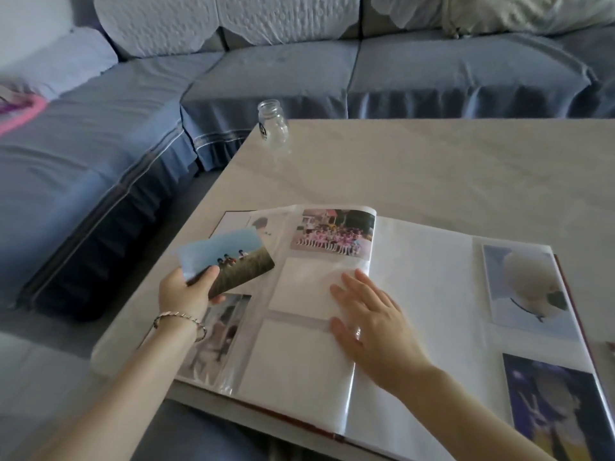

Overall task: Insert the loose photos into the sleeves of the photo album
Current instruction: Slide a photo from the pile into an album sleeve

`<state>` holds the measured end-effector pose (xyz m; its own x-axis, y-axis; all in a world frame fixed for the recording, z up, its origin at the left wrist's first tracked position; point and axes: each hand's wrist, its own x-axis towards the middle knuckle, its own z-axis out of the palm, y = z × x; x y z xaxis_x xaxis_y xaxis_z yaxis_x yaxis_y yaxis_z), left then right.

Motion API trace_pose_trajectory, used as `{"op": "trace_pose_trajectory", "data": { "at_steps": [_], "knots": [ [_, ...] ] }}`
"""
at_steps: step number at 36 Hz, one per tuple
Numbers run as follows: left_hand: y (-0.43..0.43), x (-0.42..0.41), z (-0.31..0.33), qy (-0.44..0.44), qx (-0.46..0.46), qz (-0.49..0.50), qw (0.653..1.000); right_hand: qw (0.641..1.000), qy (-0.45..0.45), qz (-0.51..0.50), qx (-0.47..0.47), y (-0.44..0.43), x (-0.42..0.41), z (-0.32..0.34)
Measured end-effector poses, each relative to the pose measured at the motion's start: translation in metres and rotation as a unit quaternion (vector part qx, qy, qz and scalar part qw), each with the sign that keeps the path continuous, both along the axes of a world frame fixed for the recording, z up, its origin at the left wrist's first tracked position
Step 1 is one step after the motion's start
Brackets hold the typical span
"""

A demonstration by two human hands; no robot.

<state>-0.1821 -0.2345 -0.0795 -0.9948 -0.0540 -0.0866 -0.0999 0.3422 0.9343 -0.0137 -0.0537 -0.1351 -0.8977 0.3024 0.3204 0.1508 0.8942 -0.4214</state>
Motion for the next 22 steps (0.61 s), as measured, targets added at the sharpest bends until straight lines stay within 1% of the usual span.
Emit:
{"op": "trace_pose_trajectory", "data": {
  "at_steps": [3, 9, 12, 14, 17, 22],
  "knots": [
    [0.001, -0.002, -0.004, -0.032, 0.002, -0.047, 0.998, 1.0, -0.008, 0.003, 0.002, 0.001, 0.001, 0.001],
    [-0.008, -0.011, -0.006, -0.147, -0.023, -0.135, 0.98, 1.0, -0.001, 0.004, 0.005, 0.001, -0.001, 0.001],
    [-0.013, -0.019, 0.001, -0.18, -0.077, -0.193, 0.961, 1.0, 0.005, 0.01, 0.006, 0.003, -0.001, -0.001],
    [-0.016, -0.025, 0.005, -0.199, -0.121, -0.222, 0.947, 1.0, 0.011, 0.02, -0.014, 0.003, 0.0, -0.003],
    [-0.012, -0.029, 0.009, -0.203, -0.149, -0.253, 0.934, 0.998, 0.022, 0.036, -0.045, 0.003, 0.0, -0.005],
    [0.015, -0.023, 0.014, -0.183, -0.149, -0.309, 0.922, 0.998, 0.015, 0.04, -0.047, 0.005, 0.0, -0.006]
  ]
}}
